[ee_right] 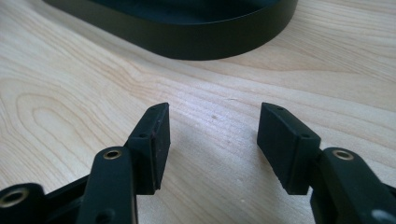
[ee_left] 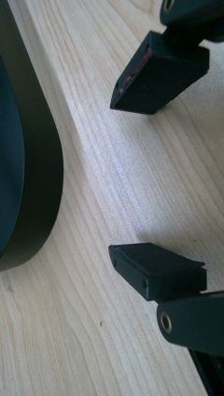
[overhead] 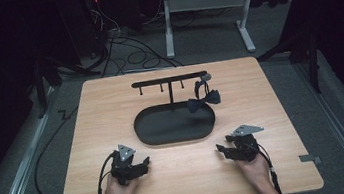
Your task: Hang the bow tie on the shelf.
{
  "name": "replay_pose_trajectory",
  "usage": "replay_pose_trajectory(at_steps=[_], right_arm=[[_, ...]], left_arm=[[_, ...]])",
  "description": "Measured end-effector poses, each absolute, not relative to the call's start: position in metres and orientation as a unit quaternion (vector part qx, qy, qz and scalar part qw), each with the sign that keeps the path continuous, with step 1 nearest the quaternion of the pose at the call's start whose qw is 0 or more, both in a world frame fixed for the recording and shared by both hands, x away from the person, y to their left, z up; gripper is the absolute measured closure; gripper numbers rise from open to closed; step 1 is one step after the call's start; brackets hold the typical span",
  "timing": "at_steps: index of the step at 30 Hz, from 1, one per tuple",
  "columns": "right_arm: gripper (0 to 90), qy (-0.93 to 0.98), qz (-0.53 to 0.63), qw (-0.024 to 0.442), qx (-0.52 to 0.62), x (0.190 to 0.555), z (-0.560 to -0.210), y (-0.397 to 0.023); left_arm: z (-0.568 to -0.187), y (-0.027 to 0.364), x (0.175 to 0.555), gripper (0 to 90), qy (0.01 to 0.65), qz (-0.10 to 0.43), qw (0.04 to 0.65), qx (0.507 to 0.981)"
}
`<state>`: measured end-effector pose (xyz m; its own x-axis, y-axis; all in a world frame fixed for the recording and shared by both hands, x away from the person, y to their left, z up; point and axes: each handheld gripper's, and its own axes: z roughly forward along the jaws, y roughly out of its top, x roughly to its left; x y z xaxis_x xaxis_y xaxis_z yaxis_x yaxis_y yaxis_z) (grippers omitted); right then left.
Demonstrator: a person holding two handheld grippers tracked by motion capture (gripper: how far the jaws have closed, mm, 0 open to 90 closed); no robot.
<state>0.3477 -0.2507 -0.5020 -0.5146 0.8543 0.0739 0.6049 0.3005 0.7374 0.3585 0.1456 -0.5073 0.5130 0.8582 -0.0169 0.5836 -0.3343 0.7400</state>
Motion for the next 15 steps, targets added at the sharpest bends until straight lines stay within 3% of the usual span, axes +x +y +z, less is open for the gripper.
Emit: replay_pose_trajectory(at_steps=[4, 15], right_arm=[[42.4, 0.804, 0.344, 0.199, 0.443, 0.3440, -0.5025, -0.2419], [42.4, 0.804, 0.345, 0.197, 0.443, 0.3443, -0.5025, -0.2421]], left_arm=[[-0.5073, 0.1456, 0.3585, 25.4, 0.454, 0.193, 0.356, 0.794], [-0.5073, 0.1456, 0.3585, 25.4, 0.454, 0.193, 0.356, 0.794]])
